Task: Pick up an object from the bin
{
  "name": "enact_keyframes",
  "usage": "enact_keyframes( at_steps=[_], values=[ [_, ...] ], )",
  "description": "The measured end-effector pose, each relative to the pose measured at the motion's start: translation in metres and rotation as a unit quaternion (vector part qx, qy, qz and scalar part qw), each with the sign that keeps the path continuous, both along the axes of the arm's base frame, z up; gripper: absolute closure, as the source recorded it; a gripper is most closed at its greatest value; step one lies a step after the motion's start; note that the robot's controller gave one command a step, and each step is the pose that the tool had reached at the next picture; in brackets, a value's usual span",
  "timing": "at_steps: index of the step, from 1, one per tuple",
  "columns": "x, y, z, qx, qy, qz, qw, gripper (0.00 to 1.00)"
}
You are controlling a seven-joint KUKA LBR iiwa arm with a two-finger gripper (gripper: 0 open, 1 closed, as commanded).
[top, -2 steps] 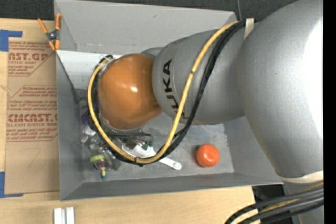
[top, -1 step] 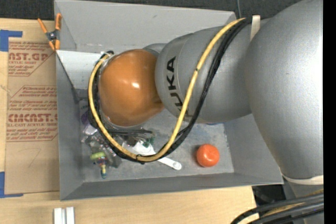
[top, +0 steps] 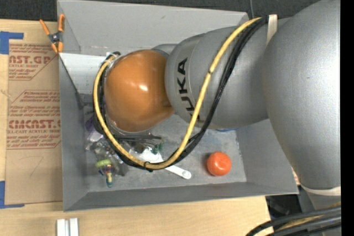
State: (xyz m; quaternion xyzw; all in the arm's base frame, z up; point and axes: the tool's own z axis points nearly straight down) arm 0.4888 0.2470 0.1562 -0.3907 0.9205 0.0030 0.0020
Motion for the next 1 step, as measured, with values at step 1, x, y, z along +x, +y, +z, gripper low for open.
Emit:
enact_keyframes(
  at_steps=[1],
  values=[
    [-0.0001,0.0001,0.0073,0.000,0.0000,0.000,1.0000,1.00]
  ],
)
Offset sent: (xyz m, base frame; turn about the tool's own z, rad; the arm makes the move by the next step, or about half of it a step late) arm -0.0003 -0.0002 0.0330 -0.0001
